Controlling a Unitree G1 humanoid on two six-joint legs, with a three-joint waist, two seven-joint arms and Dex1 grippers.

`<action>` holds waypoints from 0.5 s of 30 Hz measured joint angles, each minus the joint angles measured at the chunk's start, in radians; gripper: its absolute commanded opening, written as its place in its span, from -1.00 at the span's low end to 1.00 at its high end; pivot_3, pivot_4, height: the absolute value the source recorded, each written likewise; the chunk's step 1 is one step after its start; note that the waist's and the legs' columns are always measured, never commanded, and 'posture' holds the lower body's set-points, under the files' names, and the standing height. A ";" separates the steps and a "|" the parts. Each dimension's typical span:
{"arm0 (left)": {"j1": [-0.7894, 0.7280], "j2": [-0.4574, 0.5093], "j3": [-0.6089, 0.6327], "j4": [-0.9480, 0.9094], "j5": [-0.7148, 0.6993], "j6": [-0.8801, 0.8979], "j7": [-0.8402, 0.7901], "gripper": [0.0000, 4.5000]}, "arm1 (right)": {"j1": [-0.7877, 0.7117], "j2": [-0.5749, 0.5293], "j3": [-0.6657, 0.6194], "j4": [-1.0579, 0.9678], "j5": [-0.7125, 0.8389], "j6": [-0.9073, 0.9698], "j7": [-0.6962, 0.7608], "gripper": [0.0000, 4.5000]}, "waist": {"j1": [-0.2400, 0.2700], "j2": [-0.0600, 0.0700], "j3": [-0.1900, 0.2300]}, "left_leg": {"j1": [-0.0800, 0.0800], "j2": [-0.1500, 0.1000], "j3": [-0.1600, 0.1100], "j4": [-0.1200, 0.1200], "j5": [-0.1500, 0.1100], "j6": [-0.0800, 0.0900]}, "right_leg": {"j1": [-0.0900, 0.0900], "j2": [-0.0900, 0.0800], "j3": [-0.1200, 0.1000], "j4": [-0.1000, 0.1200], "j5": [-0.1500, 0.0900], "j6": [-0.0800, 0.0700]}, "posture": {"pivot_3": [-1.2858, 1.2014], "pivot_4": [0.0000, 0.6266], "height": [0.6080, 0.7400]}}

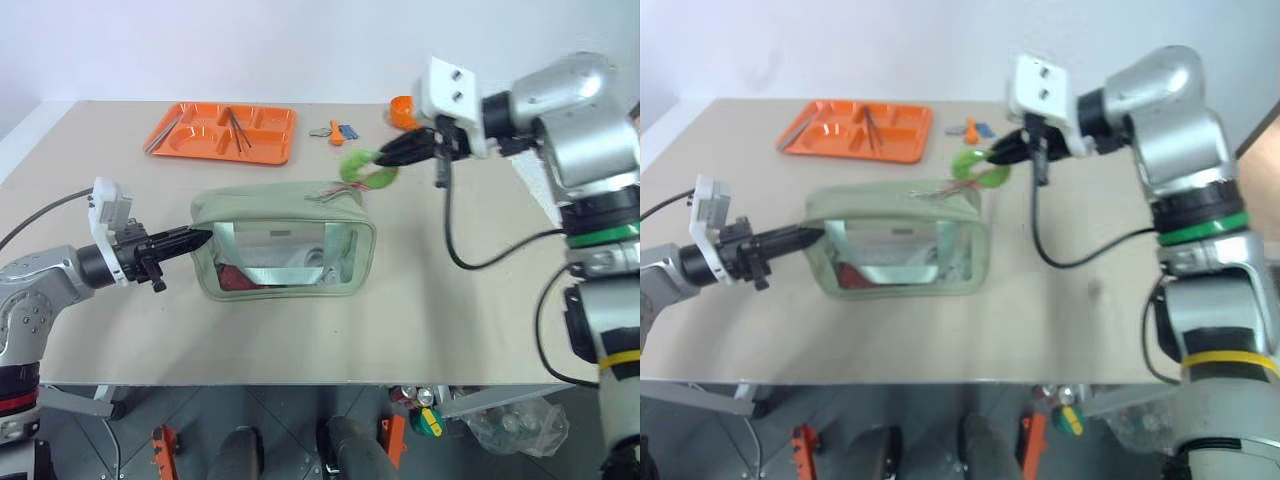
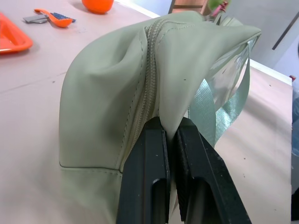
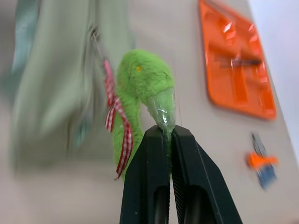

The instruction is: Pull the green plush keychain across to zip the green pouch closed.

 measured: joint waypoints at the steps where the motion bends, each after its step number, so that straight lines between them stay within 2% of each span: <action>1: 0.005 0.000 0.005 -0.002 -0.006 0.001 0.001 -1.00 | 0.015 -0.027 0.000 -0.001 -0.012 -0.030 0.004 -0.97 | 0.000 0.000 0.000 | 0.000 0.000 0.000 0.000 0.000 0.000 | 0.000 0.000 0.000 0.000 0.000 0.000 | 0.03 -0.52 1.00; 8: 0.014 0.000 0.018 -0.012 -0.018 0.008 0.024 -1.00 | 0.088 -0.102 -0.042 -0.022 -0.056 -0.064 -0.032 -0.97 | -0.003 0.000 0.000 | 0.002 0.001 0.000 0.000 0.000 0.000 | 0.001 0.002 0.000 0.001 0.000 -0.001 | 0.03 -0.52 1.00; 15: 0.008 0.000 0.017 -0.020 -0.039 0.024 0.038 -1.00 | 0.381 -0.119 -0.073 -0.205 -0.020 0.074 -0.060 -0.97 | -0.002 0.000 0.000 | 0.001 0.000 0.001 0.000 0.000 0.000 | 0.000 0.001 0.001 0.001 0.000 0.000 | 0.03 -0.52 1.00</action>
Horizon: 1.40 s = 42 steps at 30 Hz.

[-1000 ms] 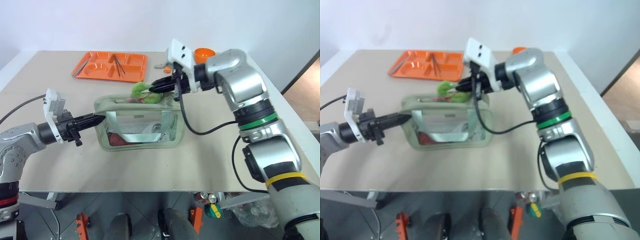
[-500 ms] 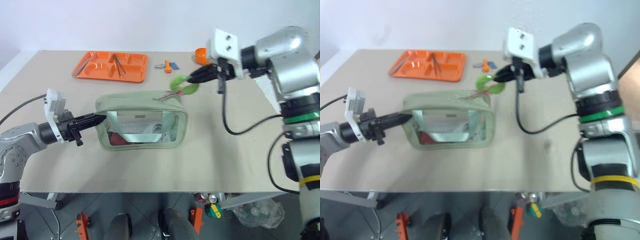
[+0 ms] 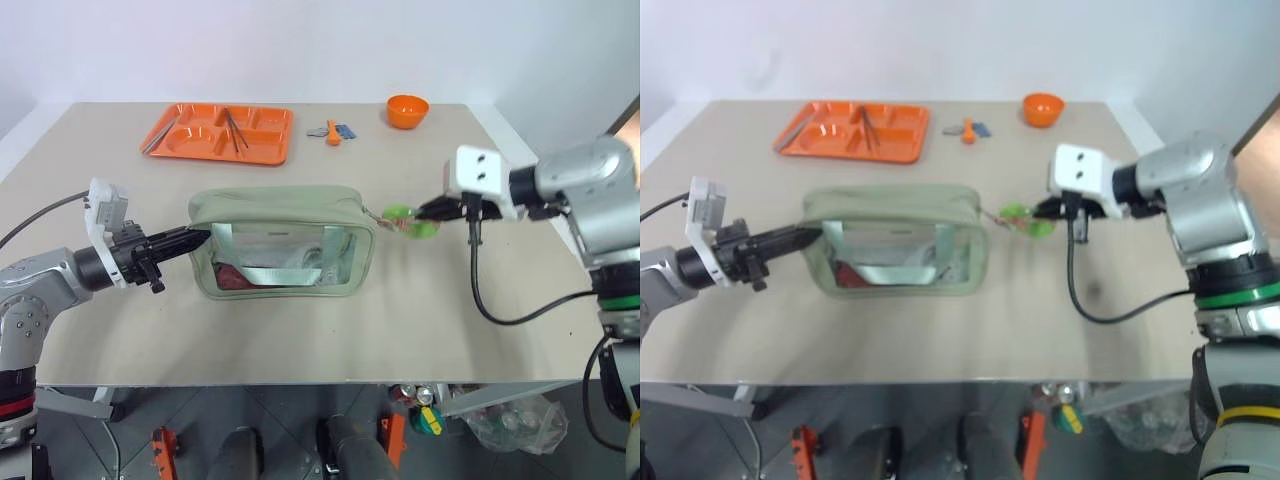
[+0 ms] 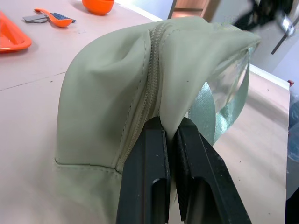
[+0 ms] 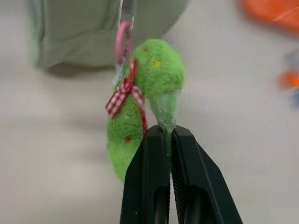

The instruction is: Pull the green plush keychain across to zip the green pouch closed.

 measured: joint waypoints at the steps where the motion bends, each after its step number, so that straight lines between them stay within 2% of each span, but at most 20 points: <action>1: -0.003 0.000 0.000 0.000 0.000 0.001 0.001 -1.00 | 0.022 0.003 -0.002 -0.015 0.002 0.017 -0.009 -0.97 | -0.001 0.000 0.000 | 0.000 0.000 0.000 0.000 0.000 0.000 | 0.000 0.000 0.000 0.000 0.000 0.000 | 0.03 -0.52 1.00; 6: -0.017 0.003 0.000 0.000 -0.004 0.005 0.000 -1.00 | 0.156 0.085 0.006 -0.074 -0.004 0.073 -0.110 -0.97 | -0.001 -0.001 0.000 | 0.002 0.001 -0.001 0.001 0.000 0.000 | 0.001 0.002 -0.001 0.001 0.001 -0.001 | 0.03 -0.52 1.00; 14: -0.019 0.004 0.000 0.001 -0.005 0.006 0.000 -1.00 | 0.168 0.169 0.012 -0.081 -0.011 0.100 -0.190 -0.97 | -0.001 0.000 0.000 | 0.001 0.001 -0.001 0.001 0.000 -0.001 | 0.001 0.002 0.000 0.001 0.001 0.000 | 0.03 -0.52 1.00; 21: -0.020 0.004 0.001 0.002 -0.006 0.006 0.003 -1.00 | 0.233 0.190 0.085 -0.093 -0.068 0.085 -0.213 -0.97 | -0.001 0.000 0.000 | 0.001 0.000 0.000 0.001 0.000 -0.001 | 0.001 0.001 0.000 0.001 0.001 0.000 | 0.03 -0.52 1.00; 27: -0.023 0.005 0.001 0.012 -0.007 0.019 0.007 -1.00 | 0.219 0.190 0.061 -0.110 -0.031 0.162 -0.199 -0.11 | -0.001 -0.001 0.000 | 0.002 0.000 -0.001 0.001 0.001 -0.001 | 0.002 0.002 -0.001 0.001 0.001 0.000 | 0.03 -0.52 1.00; 29: -0.026 0.004 0.002 0.024 -0.007 0.022 0.011 -0.64 | 0.212 0.180 0.037 -0.113 -0.004 0.186 -0.189 0.19 | -0.001 -0.001 0.000 | 0.002 0.000 -0.001 0.001 0.001 -0.001 | 0.002 0.002 -0.001 0.001 0.001 0.000 | 0.03 -0.52 1.00; 33: -0.043 0.000 0.033 0.033 -0.031 0.025 0.030 -0.05 | 0.196 0.143 -0.017 -0.113 0.047 0.221 -0.167 0.80 | 0.000 -0.001 0.000 | 0.001 0.000 -0.001 0.001 0.000 -0.001 | 0.002 0.001 0.000 0.000 0.001 0.000 | 0.03 -0.52 1.00; 36: -0.062 -0.018 0.067 0.042 -0.083 0.045 0.047 0.35 | 0.169 0.122 -0.075 -0.121 0.114 0.272 -0.135 0.80 | 0.000 -0.001 0.000 | 0.001 0.000 -0.001 0.001 0.000 -0.001 | 0.002 0.001 -0.001 0.000 0.001 0.000 | 0.03 -0.52 1.00; 37: -0.064 -0.019 0.083 0.042 -0.104 0.055 0.055 0.58 | 0.156 0.097 -0.106 -0.128 0.156 0.295 -0.113 0.80 | 0.000 -0.001 0.000 | 0.001 0.000 -0.001 0.001 0.000 -0.001 | 0.002 0.001 -0.001 0.000 0.001 0.000 | 0.03 -0.52 1.00; 40: -0.032 -0.011 0.111 0.026 -0.120 0.067 0.055 0.99 | 0.147 0.042 -0.156 -0.129 0.200 0.311 -0.083 0.80 | -0.001 -0.001 0.000 | 0.001 0.000 -0.001 0.001 0.000 -0.001 | 0.002 0.001 -0.001 0.000 0.001 0.000 | 0.03 -0.52 1.00; 42: 0.038 0.021 0.128 -0.001 -0.124 0.077 0.041 0.99 | 0.150 -0.013 -0.188 -0.127 0.221 0.314 -0.057 0.80 | -0.003 -0.001 0.000 | 0.002 0.000 0.000 0.000 0.000 0.000 | 0.002 0.001 0.000 0.000 0.000 0.000 | 0.03 -0.52 1.00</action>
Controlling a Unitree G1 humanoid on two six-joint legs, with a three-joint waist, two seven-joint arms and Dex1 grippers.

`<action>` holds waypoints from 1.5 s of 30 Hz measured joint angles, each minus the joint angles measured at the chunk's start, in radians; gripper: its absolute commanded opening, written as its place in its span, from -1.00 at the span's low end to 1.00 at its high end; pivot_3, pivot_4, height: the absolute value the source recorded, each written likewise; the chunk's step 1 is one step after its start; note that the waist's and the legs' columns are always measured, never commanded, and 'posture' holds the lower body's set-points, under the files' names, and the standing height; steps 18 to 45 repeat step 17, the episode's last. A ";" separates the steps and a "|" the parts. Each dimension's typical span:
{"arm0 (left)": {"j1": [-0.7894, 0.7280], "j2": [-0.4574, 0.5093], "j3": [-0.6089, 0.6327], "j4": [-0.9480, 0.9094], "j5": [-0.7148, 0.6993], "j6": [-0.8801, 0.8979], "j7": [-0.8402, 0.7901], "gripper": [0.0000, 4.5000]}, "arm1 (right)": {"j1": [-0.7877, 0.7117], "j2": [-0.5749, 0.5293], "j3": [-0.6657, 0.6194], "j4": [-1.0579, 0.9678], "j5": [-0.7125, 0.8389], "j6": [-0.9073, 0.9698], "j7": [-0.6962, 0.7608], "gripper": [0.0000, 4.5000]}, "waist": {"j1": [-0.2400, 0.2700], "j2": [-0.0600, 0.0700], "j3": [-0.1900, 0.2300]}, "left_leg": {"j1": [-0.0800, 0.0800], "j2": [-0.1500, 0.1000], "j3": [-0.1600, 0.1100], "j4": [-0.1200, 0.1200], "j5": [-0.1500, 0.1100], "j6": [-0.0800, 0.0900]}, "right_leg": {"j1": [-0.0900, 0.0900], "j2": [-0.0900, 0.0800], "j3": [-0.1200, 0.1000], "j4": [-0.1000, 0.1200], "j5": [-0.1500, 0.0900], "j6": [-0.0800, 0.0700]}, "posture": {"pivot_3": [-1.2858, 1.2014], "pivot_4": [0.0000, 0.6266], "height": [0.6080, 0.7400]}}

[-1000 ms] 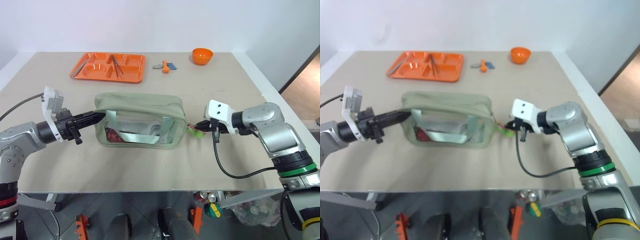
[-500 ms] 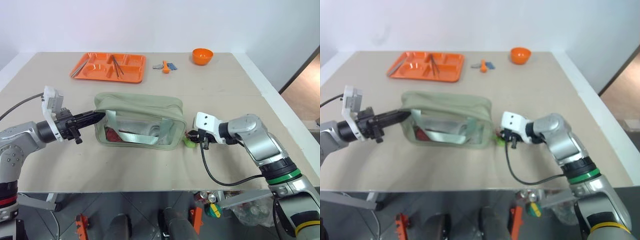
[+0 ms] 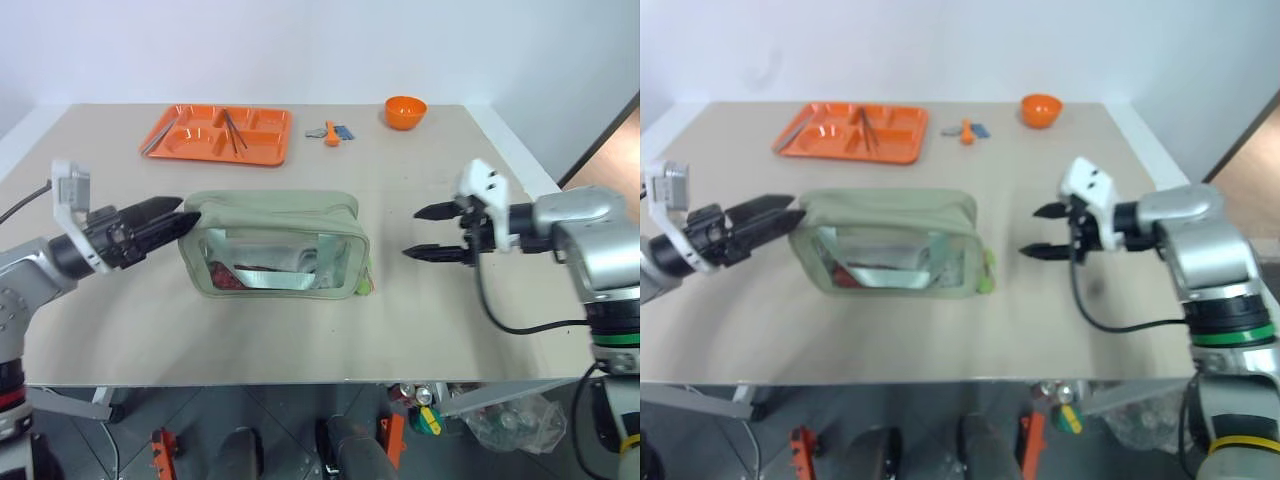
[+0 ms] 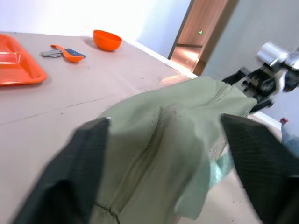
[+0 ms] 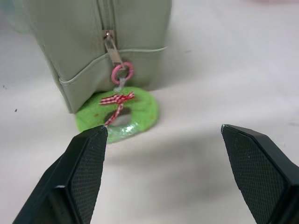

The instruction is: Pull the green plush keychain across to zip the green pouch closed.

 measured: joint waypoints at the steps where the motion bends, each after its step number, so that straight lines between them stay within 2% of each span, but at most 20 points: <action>1: 0.042 0.018 0.015 -0.020 0.000 0.001 -0.010 0.99 | 0.002 -0.018 -0.017 -0.003 0.018 0.005 0.014 0.80 | 0.000 0.000 0.000 | 0.000 0.000 0.000 0.000 0.000 0.000 | 0.000 0.000 0.000 0.000 0.000 0.000 | 0.03 -0.52 1.00; 7: 0.232 0.068 0.169 -0.069 0.009 -0.016 -0.043 0.99 | 0.083 -0.072 -0.131 -0.142 0.175 0.117 0.049 0.80 | 0.002 0.000 0.000 | 0.002 0.001 -0.001 -0.001 0.000 0.000 | 0.000 0.001 -0.002 0.001 -0.002 -0.004 | 0.03 -0.52 1.00; 13: 0.286 0.065 0.271 -0.047 -0.002 -0.017 -0.024 0.99 | 0.147 -0.068 -0.262 -0.253 0.305 0.241 -0.039 0.80 | 0.003 0.000 0.000 | 0.002 0.000 0.000 0.001 0.000 0.000 | 0.001 -0.001 -0.001 0.000 -0.004 -0.006 | 0.03 -0.52 1.00; 17: 0.281 0.031 0.269 -0.034 -0.002 -0.022 -0.006 0.99 | 0.179 -0.053 -0.283 -0.280 0.346 0.272 -0.103 0.80 | 0.003 0.000 0.000 | 0.001 0.000 0.001 0.002 0.000 0.000 | 0.002 -0.001 -0.001 0.000 -0.003 -0.006 | 0.03 -0.52 1.00; 45: 0.281 0.031 0.269 -0.034 -0.002 -0.022 -0.006 0.99 | 0.179 -0.053 -0.283 -0.280 0.346 0.272 -0.103 0.80 | 0.003 0.000 0.000 | 0.001 0.000 0.001 0.002 0.000 0.000 | 0.002 -0.001 -0.001 0.000 -0.003 -0.006 | 0.03 -0.52 1.00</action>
